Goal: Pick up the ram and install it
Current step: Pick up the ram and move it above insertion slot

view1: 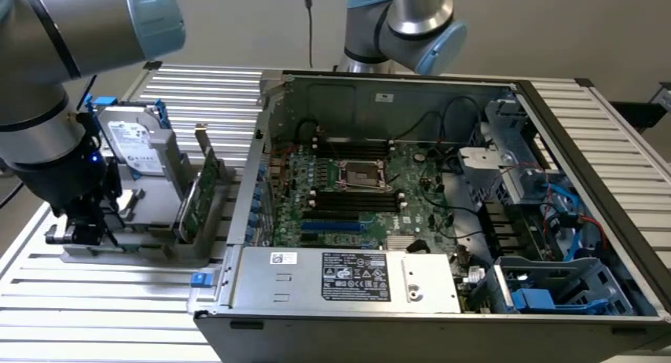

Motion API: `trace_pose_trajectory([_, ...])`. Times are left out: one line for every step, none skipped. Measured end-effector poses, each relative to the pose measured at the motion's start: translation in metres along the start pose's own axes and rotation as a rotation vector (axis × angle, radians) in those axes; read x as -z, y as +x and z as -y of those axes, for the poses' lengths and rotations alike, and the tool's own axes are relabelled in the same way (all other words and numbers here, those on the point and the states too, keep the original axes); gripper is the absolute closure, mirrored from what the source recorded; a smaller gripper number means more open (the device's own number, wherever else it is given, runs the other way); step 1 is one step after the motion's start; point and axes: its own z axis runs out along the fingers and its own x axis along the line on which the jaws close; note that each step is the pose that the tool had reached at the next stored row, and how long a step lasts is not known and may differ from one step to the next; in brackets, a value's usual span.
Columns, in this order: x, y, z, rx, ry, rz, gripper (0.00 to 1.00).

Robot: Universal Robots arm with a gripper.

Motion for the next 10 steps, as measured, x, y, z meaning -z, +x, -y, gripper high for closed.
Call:
trace_pose_trajectory([-0.0018, 0.000, 0.0000, -0.003, 0.0000, 0.0001, 0.64])
trace_pose_trajectory([-0.0036, 0.000, 0.0001, -0.006, 0.0001, 0.0003, 0.64])
trace_pose_trajectory([-0.0054, 0.000, 0.0001, -0.009, 0.0001, 0.0004, 0.64])
trace_pose_trajectory([-0.0072, 0.000, 0.0002, -0.012, 0.0001, 0.0006, 0.64])
trace_pose_trajectory([-0.0090, 0.000, 0.0002, -0.015, 0.0001, 0.0007, 0.64])
trace_pose_trajectory([-0.0108, 0.000, 0.0003, -0.017, 0.0002, 0.0008, 0.64])
trace_pose_trajectory([-0.0127, 0.000, 0.0003, -0.020, 0.0002, 0.0010, 0.64])
trace_pose_trajectory([-0.0145, 0.000, 0.0004, -0.023, 0.0002, 0.0010, 0.64])
trace_pose_trajectory([-0.0163, 0.000, 0.0004, -0.025, 0.0002, 0.0011, 0.64])
trace_pose_trajectory([-0.0182, 0.000, 0.0004, -0.027, 0.0003, 0.0013, 0.64])
